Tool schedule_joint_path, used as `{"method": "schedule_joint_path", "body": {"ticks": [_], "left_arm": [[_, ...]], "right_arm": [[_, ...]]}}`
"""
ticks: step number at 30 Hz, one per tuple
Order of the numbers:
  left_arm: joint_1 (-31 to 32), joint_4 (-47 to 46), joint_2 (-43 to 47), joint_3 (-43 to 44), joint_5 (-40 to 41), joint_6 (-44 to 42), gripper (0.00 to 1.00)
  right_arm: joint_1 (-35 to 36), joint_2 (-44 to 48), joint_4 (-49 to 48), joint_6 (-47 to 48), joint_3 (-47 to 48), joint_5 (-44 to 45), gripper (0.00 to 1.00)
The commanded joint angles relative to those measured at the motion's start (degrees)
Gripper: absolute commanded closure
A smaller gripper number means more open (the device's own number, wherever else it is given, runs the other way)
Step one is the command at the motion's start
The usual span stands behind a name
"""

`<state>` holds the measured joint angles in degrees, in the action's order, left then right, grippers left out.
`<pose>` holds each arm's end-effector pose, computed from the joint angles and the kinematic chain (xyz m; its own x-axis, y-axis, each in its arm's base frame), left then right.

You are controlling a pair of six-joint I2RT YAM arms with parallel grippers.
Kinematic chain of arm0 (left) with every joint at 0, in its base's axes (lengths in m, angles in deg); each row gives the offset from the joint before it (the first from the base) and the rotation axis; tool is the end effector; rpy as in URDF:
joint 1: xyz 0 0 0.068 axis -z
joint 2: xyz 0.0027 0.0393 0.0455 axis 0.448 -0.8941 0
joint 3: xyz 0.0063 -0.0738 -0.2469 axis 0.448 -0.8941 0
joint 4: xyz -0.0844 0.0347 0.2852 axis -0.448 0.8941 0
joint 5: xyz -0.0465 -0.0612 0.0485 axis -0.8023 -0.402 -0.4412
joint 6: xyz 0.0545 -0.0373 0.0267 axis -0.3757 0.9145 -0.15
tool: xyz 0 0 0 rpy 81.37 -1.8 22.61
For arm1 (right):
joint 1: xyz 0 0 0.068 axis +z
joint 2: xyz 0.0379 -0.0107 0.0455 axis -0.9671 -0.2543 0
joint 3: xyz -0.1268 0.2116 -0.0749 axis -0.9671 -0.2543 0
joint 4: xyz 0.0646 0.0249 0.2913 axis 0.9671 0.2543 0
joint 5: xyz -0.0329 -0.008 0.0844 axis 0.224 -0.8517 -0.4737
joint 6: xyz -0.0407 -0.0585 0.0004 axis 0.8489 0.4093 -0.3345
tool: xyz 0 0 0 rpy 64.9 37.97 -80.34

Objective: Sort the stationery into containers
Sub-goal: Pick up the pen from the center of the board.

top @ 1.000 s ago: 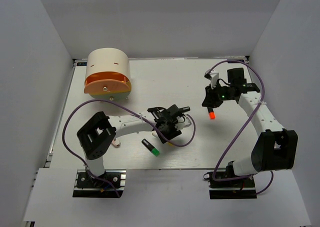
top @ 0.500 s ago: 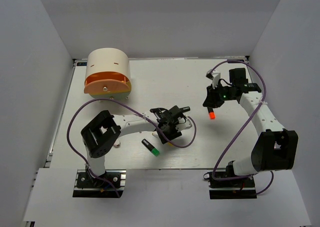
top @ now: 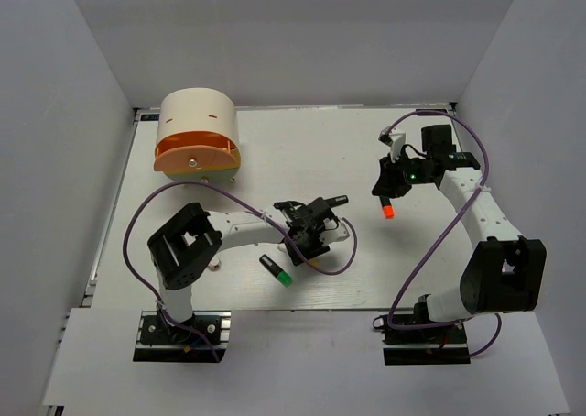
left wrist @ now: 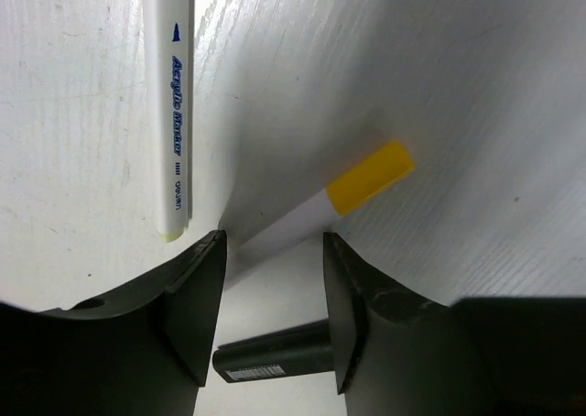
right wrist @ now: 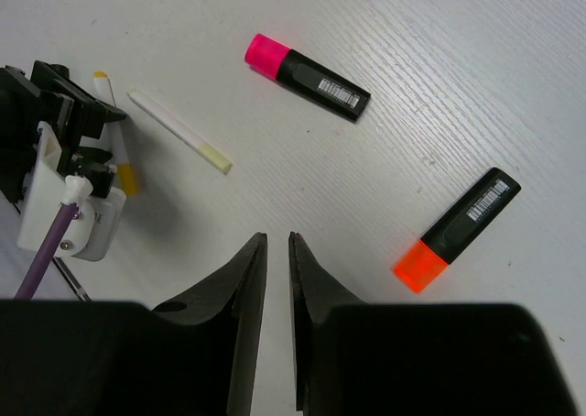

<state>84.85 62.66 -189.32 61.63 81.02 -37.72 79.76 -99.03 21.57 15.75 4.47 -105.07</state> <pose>0.2036 -0.3274 0.0982 -0.3020 0.9162 -0.2633 0.9409 0.3308 0.0720 0.3406 0.0625 0.2456 -0.5427 -0.3961 -0.7407 -0.7311 0.6569 0.1844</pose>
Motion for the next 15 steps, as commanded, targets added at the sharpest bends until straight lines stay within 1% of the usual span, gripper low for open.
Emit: {"method": "schedule_joint_path", "body": {"ticks": [1,3,4,8,10,14,15], "left_arm": [[0.21,-1.14,-0.42,-2.05,-0.03,-0.59,0.47],[0.21,-1.66,-0.94,-2.66,-0.03,-0.59,0.51],[0.21,-1.66,-1.55,-2.66,-0.03,-0.59,0.56],[0.21,-1.66,-2.09,-3.8,-1.96,-0.59,0.65],[0.21,-1.66,-2.09,-3.8,-2.49,0.03,0.67],[0.21,-1.66,-1.47,-4.33,-2.49,1.17,0.73],[0.21,-1.66,-0.69,-4.33,-1.88,1.96,0.73]], "right_arm": [[-0.54,0.55,0.88,-0.05,0.08,-1.72,0.78],[-0.54,0.55,0.88,-0.05,-0.1,-1.73,0.78],[-0.62,0.63,0.79,-0.13,-0.1,-1.81,0.78],[-0.97,0.98,0.7,-0.05,-0.54,-1.9,0.78],[-1.15,1.25,0.53,-0.05,-0.71,-1.9,0.78],[-1.33,1.6,-0.09,-0.31,-1.68,-2.43,0.78],[-1.15,1.78,0.0,-0.49,-1.85,-2.6,0.78]]}}
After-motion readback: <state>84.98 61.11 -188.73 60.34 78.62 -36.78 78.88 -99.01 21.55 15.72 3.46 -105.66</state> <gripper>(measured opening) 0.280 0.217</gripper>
